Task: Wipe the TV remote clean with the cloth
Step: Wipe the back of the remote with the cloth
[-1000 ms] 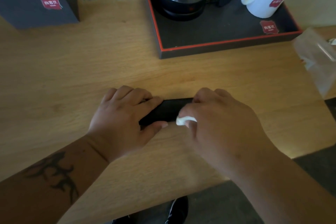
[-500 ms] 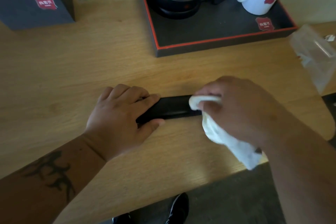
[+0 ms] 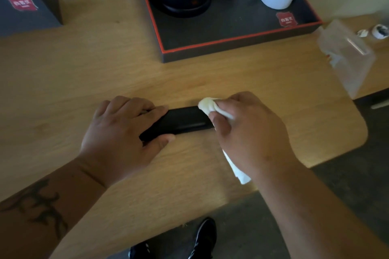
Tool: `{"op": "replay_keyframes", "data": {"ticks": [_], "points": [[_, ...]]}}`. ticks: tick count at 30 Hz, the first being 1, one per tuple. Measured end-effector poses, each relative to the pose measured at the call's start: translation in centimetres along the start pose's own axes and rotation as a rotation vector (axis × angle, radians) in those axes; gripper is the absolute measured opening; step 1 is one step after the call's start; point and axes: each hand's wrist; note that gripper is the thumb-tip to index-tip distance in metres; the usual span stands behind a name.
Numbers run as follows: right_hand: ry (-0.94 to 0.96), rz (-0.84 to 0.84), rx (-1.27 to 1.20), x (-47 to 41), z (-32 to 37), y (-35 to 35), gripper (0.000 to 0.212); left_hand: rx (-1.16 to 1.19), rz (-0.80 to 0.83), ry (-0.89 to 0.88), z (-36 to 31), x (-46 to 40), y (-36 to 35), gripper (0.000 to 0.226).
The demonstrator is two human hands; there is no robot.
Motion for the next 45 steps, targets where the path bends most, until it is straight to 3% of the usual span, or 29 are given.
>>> {"op": "replay_keyframes", "data": {"ticks": [7,11,18,24,28,31,40,45], "points": [[-0.147,0.003,-0.079,3.9,0.1,0.6,0.029,0.005,-0.012,-0.011,0.1,0.0,-0.1,0.061],[-0.162,-0.206,-0.158,1.8,0.7,0.4,0.028,0.005,-0.012,-0.018,0.1,-0.1,0.0,0.061],[0.025,0.006,-0.117,3.2,4.8,-3.0,0.026,0.028,-0.033,0.004,0.1,-0.2,-0.1,0.063],[-0.021,-0.002,-0.069,1.2,4.6,-1.2,0.025,0.232,0.157,0.142,2.6,1.1,1.6,0.104],[-0.110,0.048,-0.003,0.4,5.3,-0.8,0.022,0.137,0.162,0.237,6.3,4.2,1.9,0.076],[-0.155,0.054,0.009,-0.8,6.3,-0.9,0.022,0.242,0.078,0.251,6.6,5.1,1.3,0.060],[0.069,0.043,0.064,-0.9,12.0,-6.1,0.025,0.267,0.054,0.252,6.1,5.0,1.3,0.060],[0.227,0.138,0.039,-0.7,13.2,-7.4,0.022,0.253,0.066,0.257,6.1,4.9,1.2,0.058]]}}
Point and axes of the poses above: each hand's wrist, its own x-axis away from the middle knuckle, its own y-axis out of the back of the hand, z = x × y, and after that the axes turned 13 degrees about -x, right-handed
